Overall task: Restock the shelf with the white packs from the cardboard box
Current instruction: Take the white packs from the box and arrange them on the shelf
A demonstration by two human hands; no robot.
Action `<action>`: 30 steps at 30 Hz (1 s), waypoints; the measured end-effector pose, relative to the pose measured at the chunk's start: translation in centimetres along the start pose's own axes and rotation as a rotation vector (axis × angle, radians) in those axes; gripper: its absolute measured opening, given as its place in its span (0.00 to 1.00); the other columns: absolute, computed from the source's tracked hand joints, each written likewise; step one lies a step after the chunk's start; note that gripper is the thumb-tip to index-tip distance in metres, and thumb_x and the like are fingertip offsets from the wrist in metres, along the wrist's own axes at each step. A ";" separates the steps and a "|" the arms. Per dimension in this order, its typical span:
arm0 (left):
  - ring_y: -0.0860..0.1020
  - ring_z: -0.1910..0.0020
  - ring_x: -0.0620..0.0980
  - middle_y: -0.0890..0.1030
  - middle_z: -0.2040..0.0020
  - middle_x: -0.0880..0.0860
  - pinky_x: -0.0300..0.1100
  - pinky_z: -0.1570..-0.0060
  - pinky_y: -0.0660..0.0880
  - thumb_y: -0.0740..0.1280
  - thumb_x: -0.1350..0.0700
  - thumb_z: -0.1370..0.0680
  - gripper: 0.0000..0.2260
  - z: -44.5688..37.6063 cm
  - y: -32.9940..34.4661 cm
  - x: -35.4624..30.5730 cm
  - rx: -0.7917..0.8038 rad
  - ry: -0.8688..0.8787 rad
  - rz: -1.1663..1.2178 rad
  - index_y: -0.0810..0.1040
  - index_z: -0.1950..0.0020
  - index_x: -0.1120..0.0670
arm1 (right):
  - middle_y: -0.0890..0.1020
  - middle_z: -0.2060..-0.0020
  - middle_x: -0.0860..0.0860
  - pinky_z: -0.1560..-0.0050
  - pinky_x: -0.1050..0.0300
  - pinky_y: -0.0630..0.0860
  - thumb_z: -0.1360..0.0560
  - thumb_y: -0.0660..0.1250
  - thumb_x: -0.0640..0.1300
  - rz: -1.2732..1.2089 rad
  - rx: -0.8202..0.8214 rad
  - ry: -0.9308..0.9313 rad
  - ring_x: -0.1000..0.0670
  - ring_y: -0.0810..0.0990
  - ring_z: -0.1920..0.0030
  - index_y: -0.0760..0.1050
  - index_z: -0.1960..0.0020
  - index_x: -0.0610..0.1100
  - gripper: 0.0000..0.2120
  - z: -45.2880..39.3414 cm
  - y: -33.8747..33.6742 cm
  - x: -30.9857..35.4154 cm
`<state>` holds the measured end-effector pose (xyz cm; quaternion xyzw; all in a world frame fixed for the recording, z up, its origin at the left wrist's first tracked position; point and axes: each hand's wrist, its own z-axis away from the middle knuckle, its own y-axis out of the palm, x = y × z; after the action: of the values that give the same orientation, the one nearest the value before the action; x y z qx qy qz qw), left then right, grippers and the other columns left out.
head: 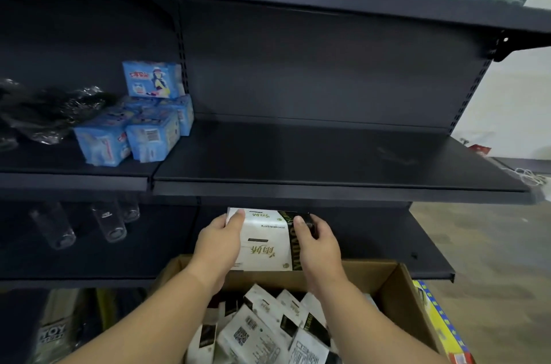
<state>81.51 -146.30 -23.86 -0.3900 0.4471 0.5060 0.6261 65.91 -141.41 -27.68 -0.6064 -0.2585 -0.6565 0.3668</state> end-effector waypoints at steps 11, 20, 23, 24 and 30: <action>0.83 0.54 0.51 0.80 0.44 0.53 0.40 0.69 0.78 0.60 0.41 0.20 0.11 0.2 5.1 -6.3 -0.096 0.243 -0.026 0.79 0.48 0.44 | 0.76 0.37 0.52 0.40 0.45 0.79 0.25 0.65 0.62 -0.015 0.049 -0.195 0.49 0.78 0.40 0.67 0.28 0.53 0.29 -4.3 -4.5 6.7; 0.81 0.52 0.48 0.72 0.34 0.53 0.34 0.68 0.74 0.59 0.38 0.21 0.12 -1.1 6.0 -10.3 -0.144 0.296 -0.107 0.75 0.41 0.40 | 0.74 0.35 0.51 0.41 0.47 0.79 0.22 0.64 0.59 -0.014 0.120 -0.254 0.49 0.78 0.40 0.63 0.24 0.49 0.30 -7.3 -5.1 11.0; 0.79 0.49 0.47 0.70 0.31 0.52 0.34 0.64 0.72 0.59 0.36 0.22 0.17 -2.0 5.7 -10.7 -0.149 0.297 -0.122 0.74 0.36 0.39 | 0.76 0.36 0.51 0.39 0.45 0.78 0.23 0.64 0.59 -0.017 0.126 -0.263 0.49 0.78 0.39 0.63 0.24 0.50 0.30 -7.8 -4.4 11.6; 0.79 0.47 0.48 0.70 0.31 0.52 0.36 0.61 0.73 0.59 0.35 0.23 0.21 -2.5 5.6 -10.7 -0.145 0.293 -0.119 0.73 0.33 0.40 | 0.77 0.37 0.52 0.40 0.45 0.78 0.23 0.64 0.58 -0.018 0.129 -0.261 0.49 0.79 0.40 0.65 0.25 0.50 0.29 -8.0 -4.2 11.7; 0.79 0.48 0.46 0.76 0.37 0.50 0.35 0.59 0.73 0.60 0.39 0.20 0.19 -5.2 4.8 -11.2 -0.129 0.325 -0.109 0.73 0.34 0.46 | 0.79 0.45 0.54 0.40 0.47 0.78 0.20 0.63 0.55 -0.001 0.141 -0.258 0.50 0.79 0.45 0.72 0.34 0.50 0.17 -9.3 -2.9 12.4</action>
<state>74.93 -153.49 -14.92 -0.5296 0.4872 0.4292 0.5459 58.00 -149.01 -16.37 -0.6582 -0.3492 -0.5535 0.3720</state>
